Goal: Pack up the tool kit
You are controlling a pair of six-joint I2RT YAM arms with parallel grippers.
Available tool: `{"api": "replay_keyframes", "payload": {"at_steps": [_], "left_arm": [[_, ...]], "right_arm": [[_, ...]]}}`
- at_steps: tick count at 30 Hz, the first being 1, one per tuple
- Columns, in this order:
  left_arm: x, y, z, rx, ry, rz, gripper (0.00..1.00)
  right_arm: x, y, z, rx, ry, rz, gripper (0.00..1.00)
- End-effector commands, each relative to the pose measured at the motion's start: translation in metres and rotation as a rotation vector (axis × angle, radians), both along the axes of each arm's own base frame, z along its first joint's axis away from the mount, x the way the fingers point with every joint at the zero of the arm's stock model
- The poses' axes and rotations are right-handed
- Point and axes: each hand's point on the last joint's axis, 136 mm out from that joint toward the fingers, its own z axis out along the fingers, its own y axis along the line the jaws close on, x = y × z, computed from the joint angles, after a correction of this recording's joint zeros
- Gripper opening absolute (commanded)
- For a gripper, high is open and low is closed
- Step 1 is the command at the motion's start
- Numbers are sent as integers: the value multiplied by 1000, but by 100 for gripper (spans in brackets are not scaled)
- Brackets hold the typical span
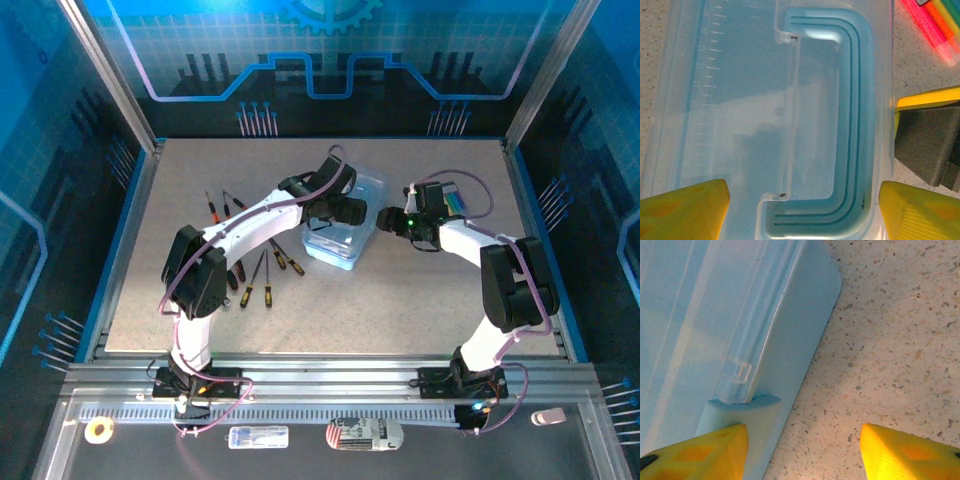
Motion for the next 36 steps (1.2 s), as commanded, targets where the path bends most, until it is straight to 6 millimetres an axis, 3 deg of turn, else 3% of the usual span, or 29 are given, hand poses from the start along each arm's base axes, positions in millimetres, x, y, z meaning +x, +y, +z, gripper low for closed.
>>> {"api": "replay_keyframes", "payload": {"at_steps": [1,7,13,18,24,30,36], "left_arm": [[-6,25,0,94,4,41,81],[-3,37,39,98,-72,47,84],[11,52,48,105,-84,72,86],[31,64,27,153,-39,94,87],[33,48,2,145,31,27,88],[27,31,-4,78,69,-45,94],[29,33,-28,153,116,-42,96]], "right_arm": [[0,5,24,17,-45,32,63],[-8,-2,39,33,-72,33,63],[-13,-10,40,87,-67,29,64],[-18,-10,29,211,-34,24,64],[-19,-14,17,251,-15,13,64],[-21,-17,11,255,-7,10,64],[-21,-16,8,264,-4,14,64]]}}
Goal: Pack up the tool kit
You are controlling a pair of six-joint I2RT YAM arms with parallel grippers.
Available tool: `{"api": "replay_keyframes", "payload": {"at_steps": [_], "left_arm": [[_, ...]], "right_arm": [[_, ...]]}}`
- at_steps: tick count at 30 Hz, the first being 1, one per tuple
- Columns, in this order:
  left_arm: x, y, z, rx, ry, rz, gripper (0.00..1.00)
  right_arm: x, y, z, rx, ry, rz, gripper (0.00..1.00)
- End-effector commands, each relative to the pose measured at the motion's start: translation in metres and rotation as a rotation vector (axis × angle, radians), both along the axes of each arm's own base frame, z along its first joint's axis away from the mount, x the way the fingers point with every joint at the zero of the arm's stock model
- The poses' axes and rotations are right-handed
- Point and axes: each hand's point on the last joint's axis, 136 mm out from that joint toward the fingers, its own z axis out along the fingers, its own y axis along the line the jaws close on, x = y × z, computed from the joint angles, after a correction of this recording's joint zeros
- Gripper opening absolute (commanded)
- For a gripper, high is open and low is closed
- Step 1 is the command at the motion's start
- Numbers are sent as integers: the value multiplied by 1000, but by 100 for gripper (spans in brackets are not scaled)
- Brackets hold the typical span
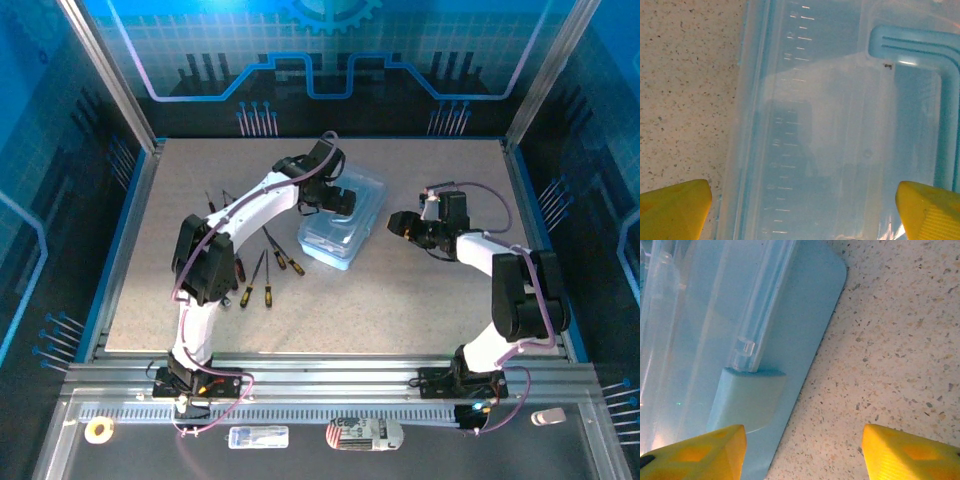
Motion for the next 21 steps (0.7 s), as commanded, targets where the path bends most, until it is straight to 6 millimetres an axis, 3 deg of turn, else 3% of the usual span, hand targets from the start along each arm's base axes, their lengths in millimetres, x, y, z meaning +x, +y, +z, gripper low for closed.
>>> {"api": "replay_keyframes", "payload": {"at_steps": [1,5,10,21], "left_arm": [[-2,0,-21,69,58,-26,96],[-1,10,-38,139,87,-7,90],[-7,13,-46,91,131,6,80],[-12,22,-41,-31,174,16,72]], "right_arm": [[0,-1,-2,29,2,0,64],[0,1,-3,44,3,6,64],[0,5,-4,72,5,21,64],[4,22,1,209,-35,70,65]]}}
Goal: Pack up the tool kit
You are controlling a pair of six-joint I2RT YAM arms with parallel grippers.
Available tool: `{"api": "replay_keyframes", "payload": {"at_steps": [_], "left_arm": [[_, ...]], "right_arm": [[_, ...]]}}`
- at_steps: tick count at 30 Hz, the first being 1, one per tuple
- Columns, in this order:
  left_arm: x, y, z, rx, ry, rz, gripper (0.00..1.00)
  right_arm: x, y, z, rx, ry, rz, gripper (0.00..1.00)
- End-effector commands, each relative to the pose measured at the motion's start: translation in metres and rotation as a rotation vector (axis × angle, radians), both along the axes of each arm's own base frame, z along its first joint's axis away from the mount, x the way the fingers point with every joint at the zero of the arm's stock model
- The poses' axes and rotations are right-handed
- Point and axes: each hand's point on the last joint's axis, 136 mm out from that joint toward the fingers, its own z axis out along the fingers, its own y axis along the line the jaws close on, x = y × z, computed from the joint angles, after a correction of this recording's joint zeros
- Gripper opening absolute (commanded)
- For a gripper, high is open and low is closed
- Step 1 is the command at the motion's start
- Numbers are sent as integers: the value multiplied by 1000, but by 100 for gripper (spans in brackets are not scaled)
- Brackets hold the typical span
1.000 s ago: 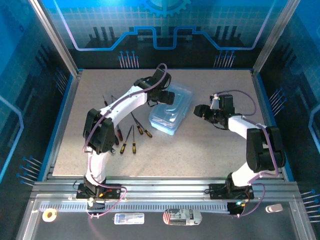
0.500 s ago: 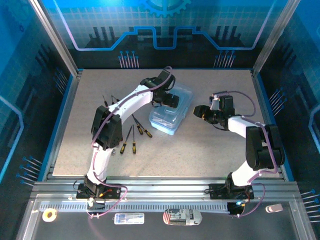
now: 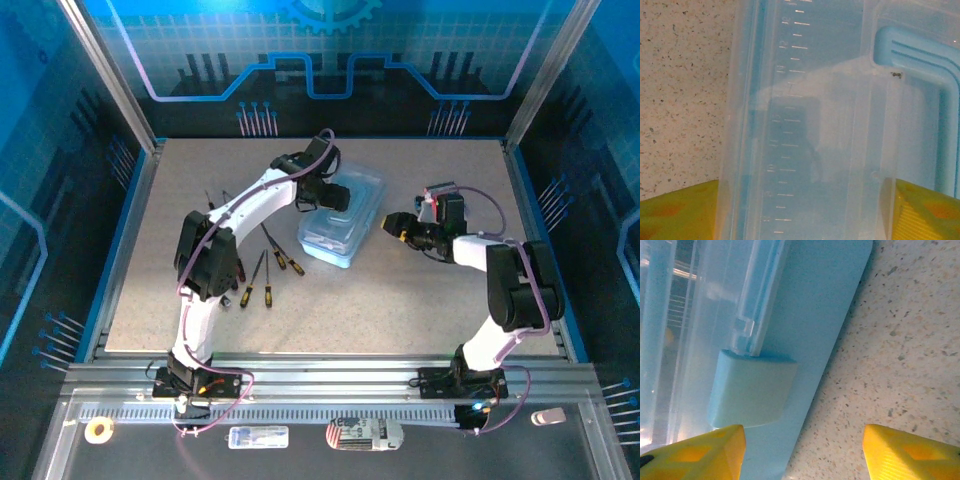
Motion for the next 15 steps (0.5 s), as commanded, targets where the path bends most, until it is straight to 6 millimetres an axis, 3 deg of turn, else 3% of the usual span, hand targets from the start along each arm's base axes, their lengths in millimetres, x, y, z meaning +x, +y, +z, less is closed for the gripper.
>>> {"api": "replay_keyframes", "payload": {"at_steps": [1,9,15], "left_arm": [[-25,15,-30,7,152,13,72],[-21,25,-29,-21,158,29,72],[-22,31,-33,-25,166,32,72]], "right_arm": [[3,6,10,87,-49,32,66],[6,24,27,285,-101,93,67],[10,28,26,384,-115,95,69]]}}
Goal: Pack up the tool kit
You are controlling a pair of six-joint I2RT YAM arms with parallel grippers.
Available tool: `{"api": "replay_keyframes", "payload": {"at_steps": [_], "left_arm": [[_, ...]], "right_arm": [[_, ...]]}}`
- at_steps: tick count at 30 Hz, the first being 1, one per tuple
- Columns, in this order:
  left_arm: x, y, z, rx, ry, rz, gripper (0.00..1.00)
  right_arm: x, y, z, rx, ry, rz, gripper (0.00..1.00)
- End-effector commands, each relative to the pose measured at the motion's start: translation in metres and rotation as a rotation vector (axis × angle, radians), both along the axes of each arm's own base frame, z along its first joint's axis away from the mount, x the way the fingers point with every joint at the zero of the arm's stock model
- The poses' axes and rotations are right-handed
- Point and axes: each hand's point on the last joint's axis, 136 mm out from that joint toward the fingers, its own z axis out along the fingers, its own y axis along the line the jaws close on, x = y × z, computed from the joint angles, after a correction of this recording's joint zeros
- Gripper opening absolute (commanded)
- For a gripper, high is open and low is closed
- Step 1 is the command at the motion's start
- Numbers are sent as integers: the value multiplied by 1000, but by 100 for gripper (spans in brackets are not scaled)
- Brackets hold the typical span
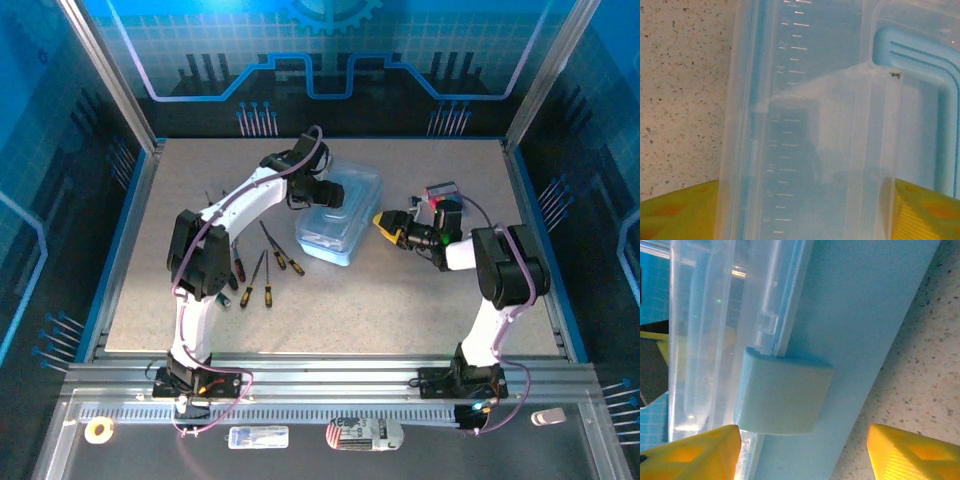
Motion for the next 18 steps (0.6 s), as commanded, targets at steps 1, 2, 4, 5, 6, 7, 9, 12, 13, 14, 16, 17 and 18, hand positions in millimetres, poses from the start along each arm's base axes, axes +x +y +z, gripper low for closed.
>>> {"api": "replay_keyframes", "payload": {"at_steps": [1,2,4,5,6,7,9,12,13,14,16,17,18], "left_arm": [[-26,21,-35,46,150,21,72],[-26,21,-36,42,152,23,72],[-27,21,-37,39,155,31,72],[-27,22,-38,37,157,37,72],[-27,22,-38,33,153,43,72],[-27,22,-39,33,153,50,72],[-28,23,-40,30,156,58,72],[-28,22,-41,25,158,65,72],[-29,22,-42,24,160,63,72],[-29,22,-42,21,162,66,72],[-30,21,-42,18,164,68,72],[-30,21,-42,16,165,71,72],[-30,21,-43,14,165,75,72]], "right_arm": [[3,2,18,95,-66,20,69],[2,4,18,108,-68,24,69],[4,5,19,132,-74,25,68],[4,7,18,143,-71,27,68],[4,7,17,151,-70,28,68],[5,9,17,158,-65,32,67],[5,12,18,173,-70,42,66],[5,15,15,174,-58,46,65],[5,15,13,172,-54,45,65],[5,15,13,173,-55,45,65],[5,19,14,182,-54,58,65],[5,21,14,187,-55,64,64],[5,23,14,191,-48,66,64]]}}
